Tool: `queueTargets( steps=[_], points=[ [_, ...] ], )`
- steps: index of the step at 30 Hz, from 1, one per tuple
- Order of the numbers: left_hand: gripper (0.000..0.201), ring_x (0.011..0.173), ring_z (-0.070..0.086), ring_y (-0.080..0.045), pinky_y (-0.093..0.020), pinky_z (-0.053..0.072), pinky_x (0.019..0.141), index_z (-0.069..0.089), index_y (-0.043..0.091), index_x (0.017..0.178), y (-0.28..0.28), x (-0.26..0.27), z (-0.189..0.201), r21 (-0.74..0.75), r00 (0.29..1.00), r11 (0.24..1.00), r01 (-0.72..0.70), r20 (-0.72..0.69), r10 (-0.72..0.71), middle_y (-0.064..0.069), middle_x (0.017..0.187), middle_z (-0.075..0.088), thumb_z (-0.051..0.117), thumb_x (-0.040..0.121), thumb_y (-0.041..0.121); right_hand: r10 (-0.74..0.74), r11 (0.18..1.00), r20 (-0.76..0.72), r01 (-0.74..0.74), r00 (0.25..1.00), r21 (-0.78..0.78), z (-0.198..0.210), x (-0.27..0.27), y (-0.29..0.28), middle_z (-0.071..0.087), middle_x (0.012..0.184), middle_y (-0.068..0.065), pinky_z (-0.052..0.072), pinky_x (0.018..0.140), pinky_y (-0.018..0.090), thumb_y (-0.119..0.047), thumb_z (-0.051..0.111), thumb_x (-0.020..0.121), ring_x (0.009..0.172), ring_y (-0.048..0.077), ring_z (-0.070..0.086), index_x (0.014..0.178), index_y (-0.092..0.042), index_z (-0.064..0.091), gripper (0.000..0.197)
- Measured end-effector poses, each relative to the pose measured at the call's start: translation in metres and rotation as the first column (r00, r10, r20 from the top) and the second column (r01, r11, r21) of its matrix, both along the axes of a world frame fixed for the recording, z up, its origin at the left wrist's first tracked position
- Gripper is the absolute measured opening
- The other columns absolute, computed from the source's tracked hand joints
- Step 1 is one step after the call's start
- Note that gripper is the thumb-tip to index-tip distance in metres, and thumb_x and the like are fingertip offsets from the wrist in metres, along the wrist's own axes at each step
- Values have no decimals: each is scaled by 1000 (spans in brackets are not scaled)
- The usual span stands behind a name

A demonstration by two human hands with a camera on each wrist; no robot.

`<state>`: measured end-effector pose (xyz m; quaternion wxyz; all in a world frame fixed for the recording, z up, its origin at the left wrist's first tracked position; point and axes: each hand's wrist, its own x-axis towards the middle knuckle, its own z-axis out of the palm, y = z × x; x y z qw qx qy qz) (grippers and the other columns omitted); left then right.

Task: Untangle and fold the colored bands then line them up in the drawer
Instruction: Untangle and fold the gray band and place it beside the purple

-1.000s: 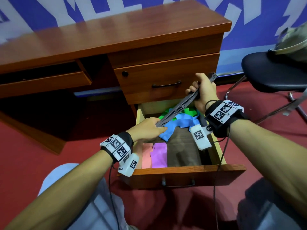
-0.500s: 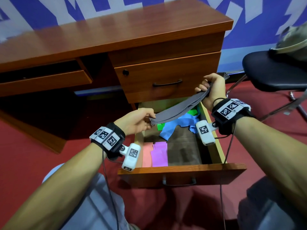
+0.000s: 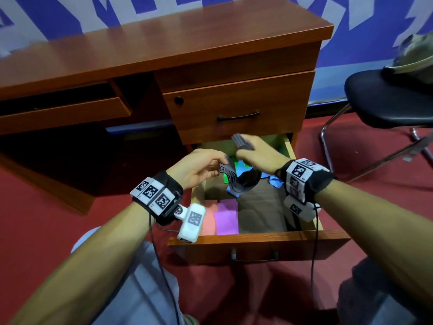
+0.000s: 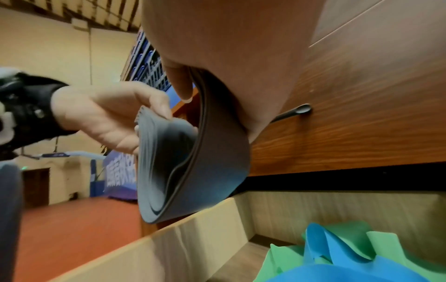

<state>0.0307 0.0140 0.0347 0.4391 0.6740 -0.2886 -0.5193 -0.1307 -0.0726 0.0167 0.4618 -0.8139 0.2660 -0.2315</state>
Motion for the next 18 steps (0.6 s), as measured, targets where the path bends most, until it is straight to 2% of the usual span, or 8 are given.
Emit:
queueTargets(
  steps=[2,3,5,8,10,14,16,18],
  points=[
    [19,63,58,-14,-23,43,62,68,8,79,2,-3,1,4,1000,1000,29,8,-29,-6,69,64,60,84,-8,66,995,-120,-75,991,-66,-2,4,8,49,75,-6,37,62,32,-24,56,78,64,11,46,84,-25,46,12],
    [21,60,56,-13,-23,42,61,68,7,77,3,-4,1,5,999,999,32,10,-32,-5,65,64,58,84,-9,91,990,-180,-109,979,-93,-4,6,10,54,80,-4,40,66,34,-25,56,76,71,15,51,89,-23,48,16],
    [23,60,55,-14,-24,41,61,67,7,75,4,-2,1,12,999,999,32,19,-32,-4,62,64,56,85,-11,131,982,-257,-160,958,-96,-7,6,10,60,90,-1,46,75,38,-21,59,78,82,21,58,101,-20,50,26],
    [23,54,57,-10,-22,43,57,68,7,83,6,-3,1,8,998,999,47,45,-47,-3,61,64,56,88,-12,136,983,-305,-167,943,-77,-9,4,9,63,100,5,50,80,41,-16,60,79,91,25,63,113,-17,49,36],
    [23,50,59,-8,-20,45,52,64,9,92,6,-4,0,1,997,999,44,66,-44,-6,67,63,55,91,-12,134,982,-344,-171,929,-80,-9,4,7,63,101,7,52,79,43,-14,59,81,92,26,64,116,-16,46,37],
    [28,66,60,-16,-20,46,49,59,13,98,6,-4,-1,-13,995,998,55,84,-54,-11,85,61,52,93,-13,143,972,-408,-205,902,-113,-6,3,5,61,94,4,52,71,41,-15,59,82,85,24,63,114,-18,41,37],
    [29,64,60,-15,-20,45,49,58,15,99,5,-3,-1,-21,994,997,70,88,-68,-9,82,63,52,94,-13,143,970,-403,-209,904,-124,-5,2,5,60,91,2,50,65,35,-12,61,83,80,21,62,113,-16,38,38],
    [29,58,61,-11,-20,44,50,58,16,98,6,-3,0,-30,992,996,88,92,-85,-6,78,63,52,94,-13,146,968,-396,-214,907,-134,-5,2,6,60,90,6,49,61,38,-11,62,83,77,24,63,110,-13,34,39]
  ],
)
